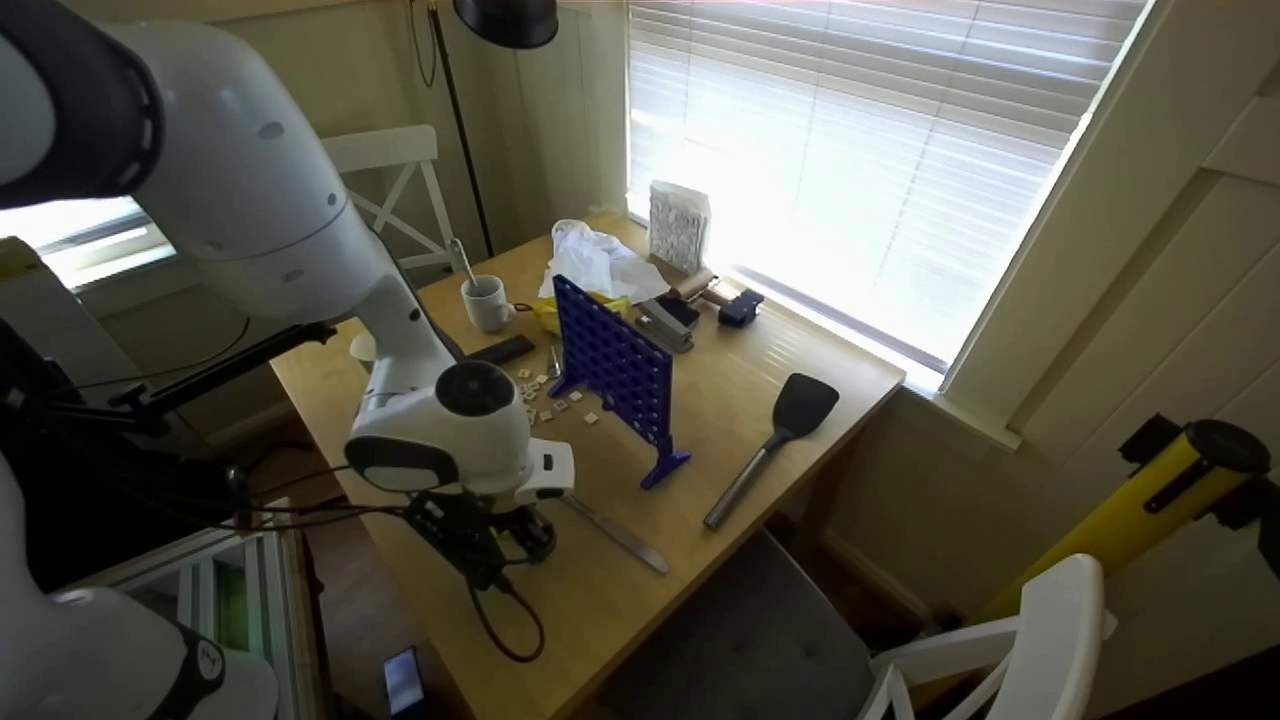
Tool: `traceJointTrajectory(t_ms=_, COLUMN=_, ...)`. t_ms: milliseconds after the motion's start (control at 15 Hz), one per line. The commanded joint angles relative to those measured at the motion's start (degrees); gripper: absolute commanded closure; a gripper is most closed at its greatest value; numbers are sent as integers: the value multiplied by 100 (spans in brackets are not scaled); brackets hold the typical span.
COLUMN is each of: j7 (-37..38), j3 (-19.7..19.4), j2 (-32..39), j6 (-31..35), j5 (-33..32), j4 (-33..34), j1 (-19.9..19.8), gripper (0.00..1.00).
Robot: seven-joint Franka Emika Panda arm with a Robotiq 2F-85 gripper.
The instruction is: Put the yellow object in the blue object
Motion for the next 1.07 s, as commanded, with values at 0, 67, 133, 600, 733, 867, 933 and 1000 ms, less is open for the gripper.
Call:
traceJointTrajectory(t_ms=0, j7=31, j3=32, j2=178, j6=138, j5=11, j4=91, j1=52, gripper=54)
traceJointTrajectory(t_ms=67, j7=1, j3=69, j2=170, j6=134, j5=24, j4=104, j1=22, gripper=57)
traceJointTrajectory(t_ms=133, j7=-11, j3=90, j2=164, j6=147, j5=33, j4=110, j1=6, gripper=59)
traceJointTrajectory(t_ms=600, j7=37, j3=61, j2=92, j6=190, j5=18, j4=45, j1=85, gripper=59)
traceJointTrajectory(t_ms=733, j7=35, j3=84, j2=51, j6=202, j5=34, j4=20, j1=99, gripper=54)
traceJointTrajectory(t_ms=867, j7=42, j3=92, j2=22, j6=211, j5=31, j4=-1, j1=131, gripper=53)
traceJointTrajectory(t_ms=933, j7=47, j3=95, j2=11, j6=220, j5=29, j4=-11, j1=147, gripper=53)
traceJointTrajectory(t_ms=1000, j7=51, j3=95, j2=8, j6=222, j5=27, j4=-15, j1=158, gripper=53)
